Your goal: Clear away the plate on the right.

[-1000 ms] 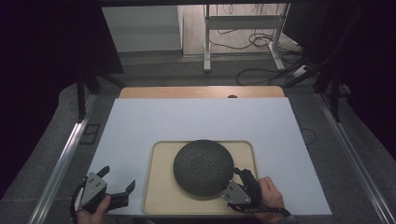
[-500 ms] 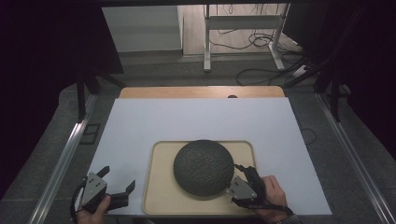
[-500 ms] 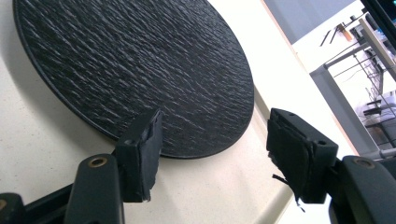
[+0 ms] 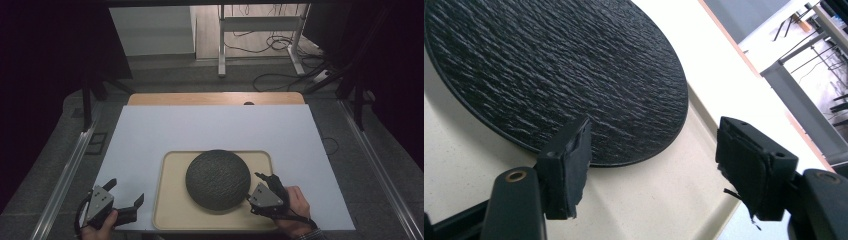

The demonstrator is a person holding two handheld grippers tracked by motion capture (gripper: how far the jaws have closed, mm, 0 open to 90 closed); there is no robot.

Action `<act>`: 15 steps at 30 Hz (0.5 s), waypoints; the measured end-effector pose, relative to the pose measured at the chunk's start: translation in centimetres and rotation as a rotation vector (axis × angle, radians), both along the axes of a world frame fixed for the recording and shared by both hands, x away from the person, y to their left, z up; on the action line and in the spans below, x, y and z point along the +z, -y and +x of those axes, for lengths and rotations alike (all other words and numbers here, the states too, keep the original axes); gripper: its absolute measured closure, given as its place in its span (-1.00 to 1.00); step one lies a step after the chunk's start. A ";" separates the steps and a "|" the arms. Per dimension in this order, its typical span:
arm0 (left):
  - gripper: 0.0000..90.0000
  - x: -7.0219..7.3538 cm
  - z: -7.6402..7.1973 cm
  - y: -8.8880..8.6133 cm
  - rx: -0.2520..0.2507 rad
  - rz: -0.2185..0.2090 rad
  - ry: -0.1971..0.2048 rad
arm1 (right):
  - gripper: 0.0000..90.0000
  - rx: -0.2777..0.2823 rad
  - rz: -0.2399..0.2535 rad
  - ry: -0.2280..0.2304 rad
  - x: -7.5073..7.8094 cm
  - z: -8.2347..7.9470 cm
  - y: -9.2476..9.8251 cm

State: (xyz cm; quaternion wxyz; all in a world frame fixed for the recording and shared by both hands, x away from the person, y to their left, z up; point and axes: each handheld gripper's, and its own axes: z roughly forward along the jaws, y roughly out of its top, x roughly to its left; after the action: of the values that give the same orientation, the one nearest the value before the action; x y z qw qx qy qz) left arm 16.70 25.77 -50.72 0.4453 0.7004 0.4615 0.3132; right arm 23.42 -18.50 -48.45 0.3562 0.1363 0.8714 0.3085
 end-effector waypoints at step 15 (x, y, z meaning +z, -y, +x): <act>-1.00 0.0 0.0 0.1 -0.001 0.002 -0.004 | -0.49 -0.042 0.077 -0.039 0.3 0.3 1.4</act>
State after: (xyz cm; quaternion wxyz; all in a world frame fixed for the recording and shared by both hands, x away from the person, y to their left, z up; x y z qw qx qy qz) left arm 16.71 25.71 -50.76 0.4437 0.7018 0.4617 0.3120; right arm 23.68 -19.94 -48.16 0.3400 0.1739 0.8627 0.3315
